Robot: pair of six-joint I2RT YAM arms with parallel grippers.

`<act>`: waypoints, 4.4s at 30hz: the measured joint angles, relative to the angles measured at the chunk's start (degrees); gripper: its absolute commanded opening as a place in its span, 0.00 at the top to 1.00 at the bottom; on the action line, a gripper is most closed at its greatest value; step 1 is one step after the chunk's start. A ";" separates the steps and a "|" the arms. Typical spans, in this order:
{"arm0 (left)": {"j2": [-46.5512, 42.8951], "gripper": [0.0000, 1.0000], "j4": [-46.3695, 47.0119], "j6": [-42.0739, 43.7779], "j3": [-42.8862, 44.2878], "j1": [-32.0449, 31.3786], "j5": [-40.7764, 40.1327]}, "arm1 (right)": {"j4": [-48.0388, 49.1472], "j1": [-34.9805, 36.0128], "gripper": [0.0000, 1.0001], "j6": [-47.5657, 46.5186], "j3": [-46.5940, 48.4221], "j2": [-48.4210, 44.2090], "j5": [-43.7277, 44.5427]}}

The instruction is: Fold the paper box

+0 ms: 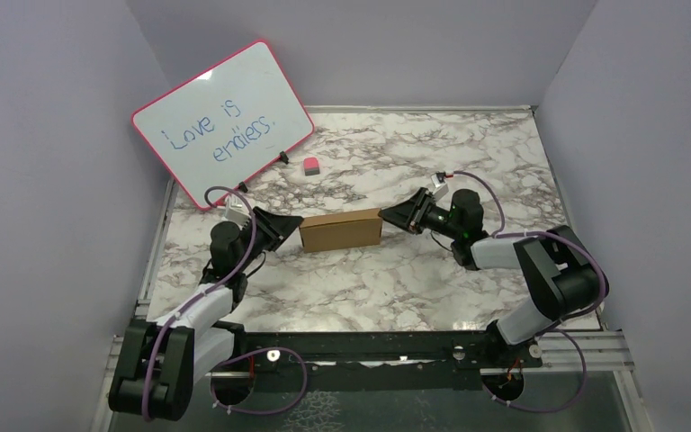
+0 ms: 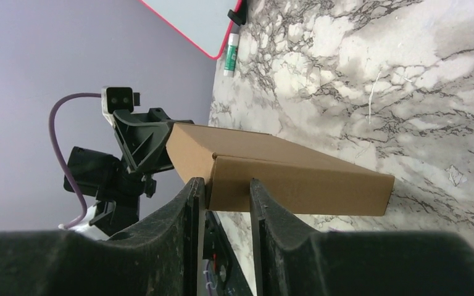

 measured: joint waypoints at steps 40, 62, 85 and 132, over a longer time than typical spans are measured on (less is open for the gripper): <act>-3.21 1.00 -2.38 9.22 0.00 -12.87 -18.86 | -5.35 -2.84 0.81 -14.95 0.92 -4.72 1.66; -7.91 0.63 -11.08 3.15 1.99 -9.66 -12.92 | -7.76 -2.84 0.80 -15.26 1.97 -5.38 1.31; -8.26 0.65 -12.81 -3.65 0.66 -6.67 -3.45 | -7.91 -2.86 0.80 -14.78 2.14 -5.27 1.31; 0.87 0.26 -48.54 48.70 38.58 -21.33 -10.64 | -40.06 -2.89 0.00 -34.62 13.68 -26.99 5.18</act>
